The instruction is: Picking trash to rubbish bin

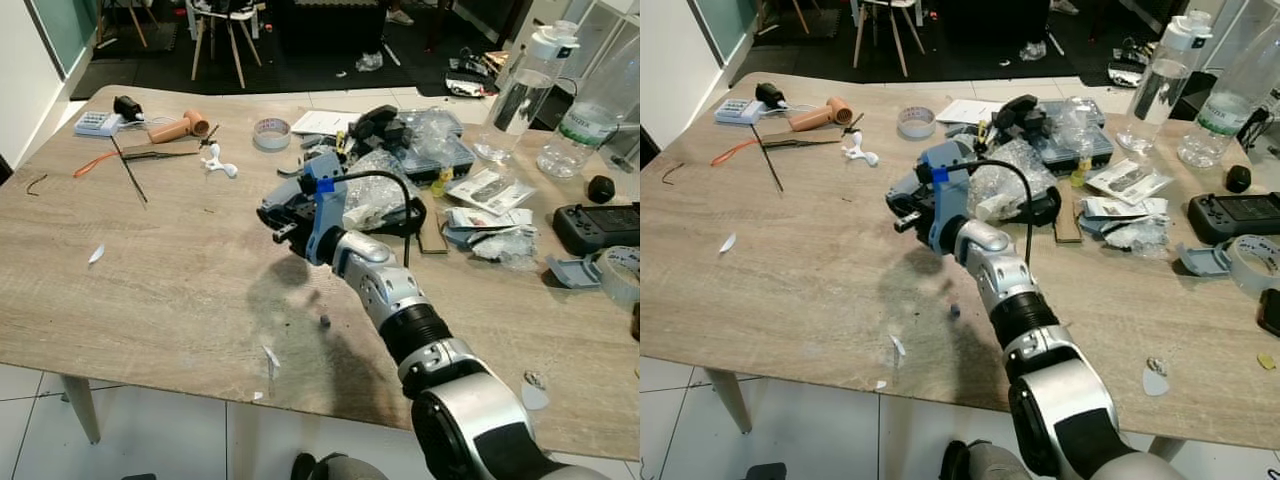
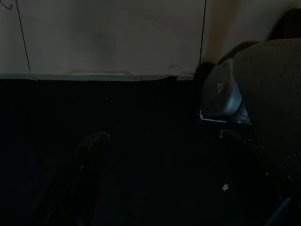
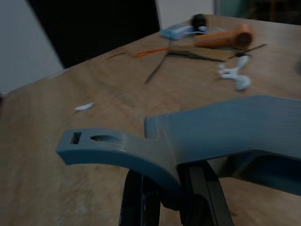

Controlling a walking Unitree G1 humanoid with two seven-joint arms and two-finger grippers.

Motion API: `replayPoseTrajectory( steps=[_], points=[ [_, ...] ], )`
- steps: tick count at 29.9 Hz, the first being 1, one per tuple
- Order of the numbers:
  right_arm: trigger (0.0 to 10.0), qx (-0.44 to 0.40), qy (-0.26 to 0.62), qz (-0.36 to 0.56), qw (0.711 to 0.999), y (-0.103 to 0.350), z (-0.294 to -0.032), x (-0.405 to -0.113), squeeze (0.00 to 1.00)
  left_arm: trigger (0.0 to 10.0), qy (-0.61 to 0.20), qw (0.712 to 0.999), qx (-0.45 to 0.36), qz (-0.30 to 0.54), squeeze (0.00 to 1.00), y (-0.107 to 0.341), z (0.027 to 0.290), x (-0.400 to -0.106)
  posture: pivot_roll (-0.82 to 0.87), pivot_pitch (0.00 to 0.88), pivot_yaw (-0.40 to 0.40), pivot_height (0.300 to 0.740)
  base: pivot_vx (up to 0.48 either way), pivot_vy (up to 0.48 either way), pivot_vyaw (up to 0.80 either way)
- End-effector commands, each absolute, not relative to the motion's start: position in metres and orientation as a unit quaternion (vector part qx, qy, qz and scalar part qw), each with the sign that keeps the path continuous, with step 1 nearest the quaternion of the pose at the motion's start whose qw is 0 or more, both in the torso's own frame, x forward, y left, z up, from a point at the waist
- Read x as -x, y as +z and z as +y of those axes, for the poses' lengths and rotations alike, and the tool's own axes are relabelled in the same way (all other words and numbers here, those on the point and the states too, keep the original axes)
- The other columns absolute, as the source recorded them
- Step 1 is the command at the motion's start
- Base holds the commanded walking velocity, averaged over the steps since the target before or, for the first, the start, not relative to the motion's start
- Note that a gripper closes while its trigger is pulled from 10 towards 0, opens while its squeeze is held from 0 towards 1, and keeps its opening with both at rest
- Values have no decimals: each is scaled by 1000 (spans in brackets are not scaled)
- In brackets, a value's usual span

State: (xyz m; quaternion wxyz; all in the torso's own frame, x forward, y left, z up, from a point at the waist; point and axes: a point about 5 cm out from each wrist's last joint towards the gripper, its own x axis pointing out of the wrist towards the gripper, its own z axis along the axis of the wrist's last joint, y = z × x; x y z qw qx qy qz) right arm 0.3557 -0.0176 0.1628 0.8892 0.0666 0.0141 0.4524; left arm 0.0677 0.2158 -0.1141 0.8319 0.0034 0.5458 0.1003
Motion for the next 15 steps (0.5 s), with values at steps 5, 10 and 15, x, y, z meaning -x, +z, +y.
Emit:
replayPoseTrajectory(
  steps=[5,10,15],
  points=[
    [10000,-68,493,-11,867,166,-12,-346,0,10000,98,826,6,555,0,-116,210,-60,86,72,-50,740,0,0,0],
    [10000,-65,507,-16,859,166,-10,-343,0,10000,99,827,2,553,0,-116,212,-61,87,73,-50,740,0,0,0],
    [10000,-64,509,-16,858,166,-10,-342,0,10000,98,828,1,553,0,-116,212,-61,87,72,-49,740,99,0,0]
  ],
)
